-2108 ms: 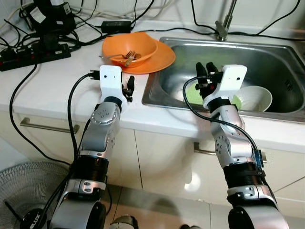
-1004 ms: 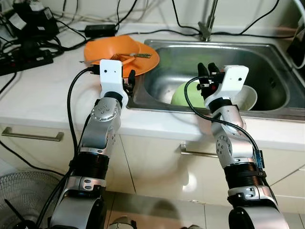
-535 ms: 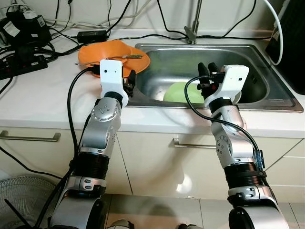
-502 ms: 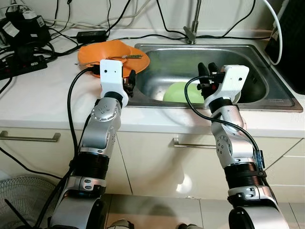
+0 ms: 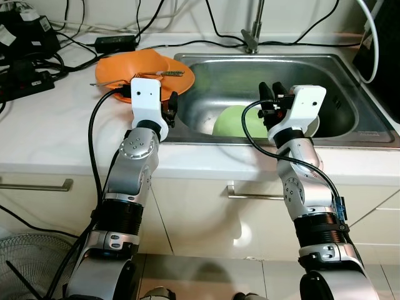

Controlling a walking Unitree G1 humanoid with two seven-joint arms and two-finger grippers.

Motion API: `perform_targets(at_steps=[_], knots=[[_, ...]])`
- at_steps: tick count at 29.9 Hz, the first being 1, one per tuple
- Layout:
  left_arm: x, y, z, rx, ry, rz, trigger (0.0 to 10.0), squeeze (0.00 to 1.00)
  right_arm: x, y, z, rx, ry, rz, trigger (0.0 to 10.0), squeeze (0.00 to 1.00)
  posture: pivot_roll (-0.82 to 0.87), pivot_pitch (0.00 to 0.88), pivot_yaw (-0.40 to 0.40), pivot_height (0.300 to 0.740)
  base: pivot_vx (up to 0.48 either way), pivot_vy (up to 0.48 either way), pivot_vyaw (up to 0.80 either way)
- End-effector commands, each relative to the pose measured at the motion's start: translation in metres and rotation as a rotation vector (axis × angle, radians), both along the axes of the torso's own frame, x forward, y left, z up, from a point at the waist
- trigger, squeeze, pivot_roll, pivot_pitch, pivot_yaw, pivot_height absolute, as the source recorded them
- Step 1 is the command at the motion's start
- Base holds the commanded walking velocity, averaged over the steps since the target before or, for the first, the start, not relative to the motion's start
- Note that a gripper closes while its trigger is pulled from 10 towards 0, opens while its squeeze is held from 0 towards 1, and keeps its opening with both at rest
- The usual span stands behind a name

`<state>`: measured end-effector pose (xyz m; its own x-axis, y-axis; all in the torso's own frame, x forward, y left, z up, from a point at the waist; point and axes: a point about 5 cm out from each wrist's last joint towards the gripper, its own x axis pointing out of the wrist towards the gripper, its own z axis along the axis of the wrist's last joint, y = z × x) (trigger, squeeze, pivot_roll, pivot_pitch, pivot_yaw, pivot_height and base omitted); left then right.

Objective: Kitchen organization

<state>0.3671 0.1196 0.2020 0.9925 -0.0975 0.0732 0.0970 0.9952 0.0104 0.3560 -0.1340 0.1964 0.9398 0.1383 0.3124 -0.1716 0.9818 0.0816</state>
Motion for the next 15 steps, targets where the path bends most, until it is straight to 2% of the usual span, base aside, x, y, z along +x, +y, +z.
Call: perform_targets(at_steps=[1,15], knots=[[-0.0005,0.0002,0.0015,0.004,-0.011,-0.005,10.0,0.00,-0.0001,0.0025,0.0042,-0.003,-0.015,0.011,10.0,0.00,0.07,0.061,0.043,0.740,0.000,0.000,0.00],[0.0004,0.0040,-0.0003,-0.004,-0.001,0.007,10.0,0.00,-0.0001,0.0032,0.0034,-0.005,-0.009,0.014,10.0,0.00,0.07,0.071,0.040,0.740,0.000,0.000,0.00]])
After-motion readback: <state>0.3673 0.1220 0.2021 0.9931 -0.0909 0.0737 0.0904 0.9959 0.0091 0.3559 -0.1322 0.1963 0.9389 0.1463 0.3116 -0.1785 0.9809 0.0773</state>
